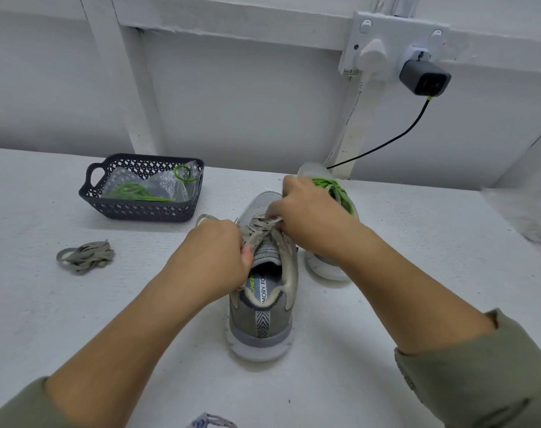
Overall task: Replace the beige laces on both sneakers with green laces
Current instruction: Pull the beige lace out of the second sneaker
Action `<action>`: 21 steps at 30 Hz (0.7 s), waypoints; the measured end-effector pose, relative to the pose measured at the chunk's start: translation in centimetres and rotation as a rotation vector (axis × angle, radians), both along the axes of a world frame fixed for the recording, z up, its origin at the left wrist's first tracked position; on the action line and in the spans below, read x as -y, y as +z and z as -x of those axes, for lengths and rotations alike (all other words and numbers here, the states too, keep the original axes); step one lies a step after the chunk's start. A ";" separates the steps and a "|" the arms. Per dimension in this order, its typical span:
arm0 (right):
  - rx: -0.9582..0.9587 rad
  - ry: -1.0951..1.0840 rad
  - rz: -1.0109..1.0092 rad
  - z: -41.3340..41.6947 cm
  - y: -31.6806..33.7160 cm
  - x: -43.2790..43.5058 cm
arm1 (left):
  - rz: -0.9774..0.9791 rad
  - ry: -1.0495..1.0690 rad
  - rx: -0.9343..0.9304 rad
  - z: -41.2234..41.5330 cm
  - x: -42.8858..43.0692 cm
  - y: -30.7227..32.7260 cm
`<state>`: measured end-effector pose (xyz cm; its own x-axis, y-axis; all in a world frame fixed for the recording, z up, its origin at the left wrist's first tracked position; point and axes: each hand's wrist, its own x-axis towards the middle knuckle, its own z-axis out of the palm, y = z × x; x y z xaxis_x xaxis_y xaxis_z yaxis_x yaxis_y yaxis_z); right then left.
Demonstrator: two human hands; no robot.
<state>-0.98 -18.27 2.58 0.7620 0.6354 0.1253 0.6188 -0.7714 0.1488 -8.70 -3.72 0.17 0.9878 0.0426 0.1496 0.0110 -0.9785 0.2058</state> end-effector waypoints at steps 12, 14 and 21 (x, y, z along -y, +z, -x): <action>0.006 0.026 0.001 0.0 -0.1 -0.1 | -0.004 -0.006 0.003 -0.2 -0.2 -0.1; -0.007 0.070 0.038 -0.7 -0.4 0.1 | -0.003 -0.002 -0.006 -0.2 -0.2 0.0; 0.098 -0.198 -0.010 0.7 0.1 -0.5 | -0.010 0.029 -0.040 -0.2 -0.1 0.0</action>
